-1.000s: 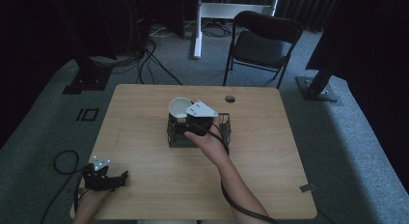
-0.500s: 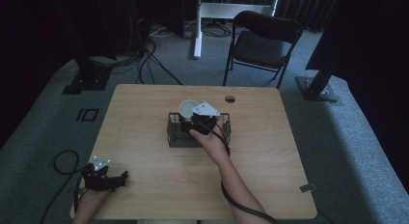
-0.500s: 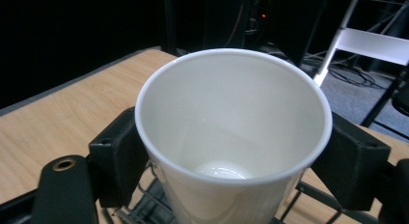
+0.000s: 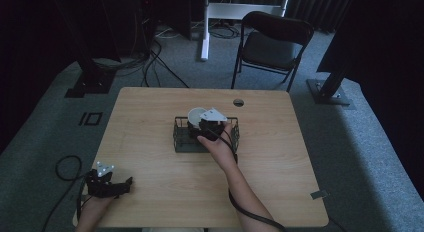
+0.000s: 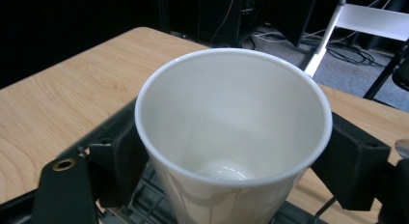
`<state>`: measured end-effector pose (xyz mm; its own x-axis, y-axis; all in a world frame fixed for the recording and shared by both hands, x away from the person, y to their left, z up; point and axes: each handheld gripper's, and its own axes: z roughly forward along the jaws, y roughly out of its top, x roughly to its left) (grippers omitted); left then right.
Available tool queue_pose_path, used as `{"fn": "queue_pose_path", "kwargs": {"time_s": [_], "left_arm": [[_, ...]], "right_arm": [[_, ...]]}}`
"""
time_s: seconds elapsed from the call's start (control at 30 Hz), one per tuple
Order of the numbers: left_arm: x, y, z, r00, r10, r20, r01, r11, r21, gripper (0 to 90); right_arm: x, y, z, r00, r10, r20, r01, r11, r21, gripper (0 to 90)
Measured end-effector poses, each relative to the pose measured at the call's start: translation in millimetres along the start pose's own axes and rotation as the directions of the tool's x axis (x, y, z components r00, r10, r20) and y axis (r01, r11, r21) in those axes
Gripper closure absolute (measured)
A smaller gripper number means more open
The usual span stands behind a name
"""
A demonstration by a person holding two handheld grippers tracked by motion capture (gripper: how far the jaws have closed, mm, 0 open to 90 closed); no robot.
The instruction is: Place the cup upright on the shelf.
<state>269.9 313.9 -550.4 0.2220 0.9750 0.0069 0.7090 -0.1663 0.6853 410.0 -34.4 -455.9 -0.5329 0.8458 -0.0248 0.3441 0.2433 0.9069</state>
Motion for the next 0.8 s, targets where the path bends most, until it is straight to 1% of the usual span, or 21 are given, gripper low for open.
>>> {"fn": "queue_pose_path", "kwargs": {"time_s": [0.17, 0.23, 0.63, 0.73, 0.8], "left_arm": [[0.0, 0.0, 0.0, 1.0000, 0.000, 0.000, 0.000, 1.0000, 0.000, 0.1], [0.0, 0.0, 0.0, 1.0000, 0.000, 0.000, 0.000, 1.0000, 0.000, 0.1], [0.0, 0.0, 0.0, 1.0000, 0.000, 0.000, 0.000, 1.0000, 0.000, 0.1], [0.0, 0.0, 0.0, 1.0000, 0.000, 0.000, 0.000, 1.0000, 0.000, 0.1], [0.0, 0.0, 0.0, 1.0000, 0.000, 0.000, 0.000, 1.0000, 0.000, 0.1]], "right_arm": [[-0.3, -4.0, 2.1, 1.0000, 0.009, -0.001, -0.009, 1.000, 0.016, 20.1], [-0.7, -6.0, 3.0, 1.0000, 0.003, -0.001, -0.003, 1.000, 0.018, 20.0], [-5.6, -8.9, 1.3, 0.9986, 0.052, -0.008, -0.052, 0.998, 0.021, 19.4], [-7.8, -9.0, 0.6, 0.9982, 0.058, -0.017, -0.058, 0.998, 0.019, 17.7], [-8.8, -9.3, -0.4, 0.9977, 0.062, -0.029, -0.061, 0.998, 0.014, 12.6]]}}
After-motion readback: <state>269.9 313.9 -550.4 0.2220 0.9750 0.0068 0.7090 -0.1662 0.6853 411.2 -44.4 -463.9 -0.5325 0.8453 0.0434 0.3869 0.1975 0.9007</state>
